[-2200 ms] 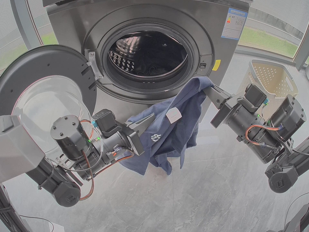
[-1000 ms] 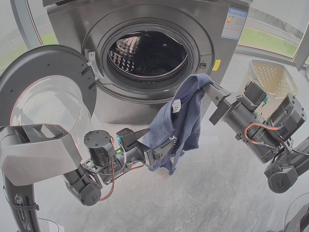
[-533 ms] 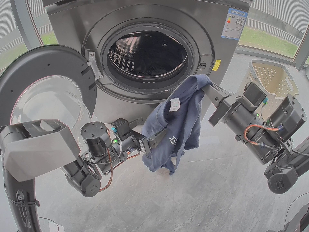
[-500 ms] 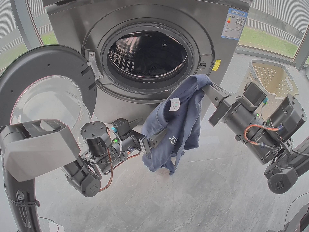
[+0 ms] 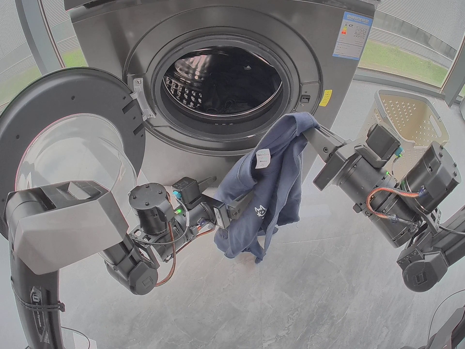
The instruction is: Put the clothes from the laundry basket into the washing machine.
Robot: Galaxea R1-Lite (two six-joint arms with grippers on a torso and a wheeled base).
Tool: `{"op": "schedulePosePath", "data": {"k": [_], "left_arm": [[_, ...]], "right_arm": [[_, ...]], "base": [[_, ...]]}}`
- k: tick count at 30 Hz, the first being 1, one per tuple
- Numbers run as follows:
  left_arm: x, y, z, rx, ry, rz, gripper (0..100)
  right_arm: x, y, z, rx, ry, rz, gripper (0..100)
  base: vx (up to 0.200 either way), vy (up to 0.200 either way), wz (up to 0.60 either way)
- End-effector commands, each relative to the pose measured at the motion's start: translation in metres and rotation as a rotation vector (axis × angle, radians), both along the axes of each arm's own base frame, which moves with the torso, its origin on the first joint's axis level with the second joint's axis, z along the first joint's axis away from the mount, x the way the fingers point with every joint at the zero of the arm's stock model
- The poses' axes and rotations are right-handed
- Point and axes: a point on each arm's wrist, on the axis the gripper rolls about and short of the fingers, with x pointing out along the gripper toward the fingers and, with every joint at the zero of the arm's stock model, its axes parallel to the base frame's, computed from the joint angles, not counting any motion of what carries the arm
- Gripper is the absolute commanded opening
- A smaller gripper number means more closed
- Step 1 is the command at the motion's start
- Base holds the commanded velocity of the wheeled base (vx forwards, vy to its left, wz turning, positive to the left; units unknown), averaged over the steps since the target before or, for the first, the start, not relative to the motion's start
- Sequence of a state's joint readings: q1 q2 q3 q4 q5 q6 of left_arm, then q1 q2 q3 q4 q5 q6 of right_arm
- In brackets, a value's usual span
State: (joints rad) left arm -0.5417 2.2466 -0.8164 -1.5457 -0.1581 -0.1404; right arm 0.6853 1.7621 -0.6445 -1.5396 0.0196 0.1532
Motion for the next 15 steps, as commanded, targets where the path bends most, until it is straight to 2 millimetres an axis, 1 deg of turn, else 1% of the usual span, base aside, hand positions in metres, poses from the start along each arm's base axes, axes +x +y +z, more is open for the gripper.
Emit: {"op": "schedulePosePath", "data": {"k": [1, 2, 3, 4, 6, 8, 11, 15], "left_arm": [[0.01, 0.008, 0.007, -0.018, -0.025, 0.057, 100], [0.01, 0.008, 0.007, -0.018, -0.025, 0.057, 100], [0.013, 0.016, 0.008, -0.019, -0.027, 0.08, 100], [0.013, 0.016, 0.008, -0.019, -0.027, 0.08, 100], [0.013, 0.023, 0.01, -0.014, -0.028, 0.099, 100], [0.01, 0.025, 0.01, -0.004, -0.023, 0.1, 100], [0.0, 0.021, 0.01, 0.007, -0.013, 0.079, 100], [-0.015, 0.005, 0.007, 0.017, 0.002, 0.023, 100]], "right_arm": [[0.001, 0.0, -0.001, -0.001, 0.001, -0.001, 0], [0.001, 0.0, -0.001, -0.001, 0.001, -0.001, 0], [0.001, 0.0, -0.001, -0.001, 0.001, -0.001, 0], [0.001, 0.0, -0.001, -0.001, 0.001, -0.001, 0], [0.001, 0.0, 0.0, 0.001, -0.001, -0.001, 0], [0.001, 0.0, 0.0, 0.002, -0.002, -0.001, 0], [0.001, 0.0, 0.001, 0.003, -0.003, -0.001, 0], [0.001, 0.0, 0.001, 0.003, -0.003, -0.001, 0]], "base": [[0.0, 0.0, 0.0], [0.0, 0.0, 0.0], [0.0, 0.0, 0.0], [0.0, 0.0, 0.0], [0.0, 0.0, 0.0], [0.0, 0.0, 0.0], [0.0, 0.0, 0.0], [0.0, 0.0, 0.0]]}}
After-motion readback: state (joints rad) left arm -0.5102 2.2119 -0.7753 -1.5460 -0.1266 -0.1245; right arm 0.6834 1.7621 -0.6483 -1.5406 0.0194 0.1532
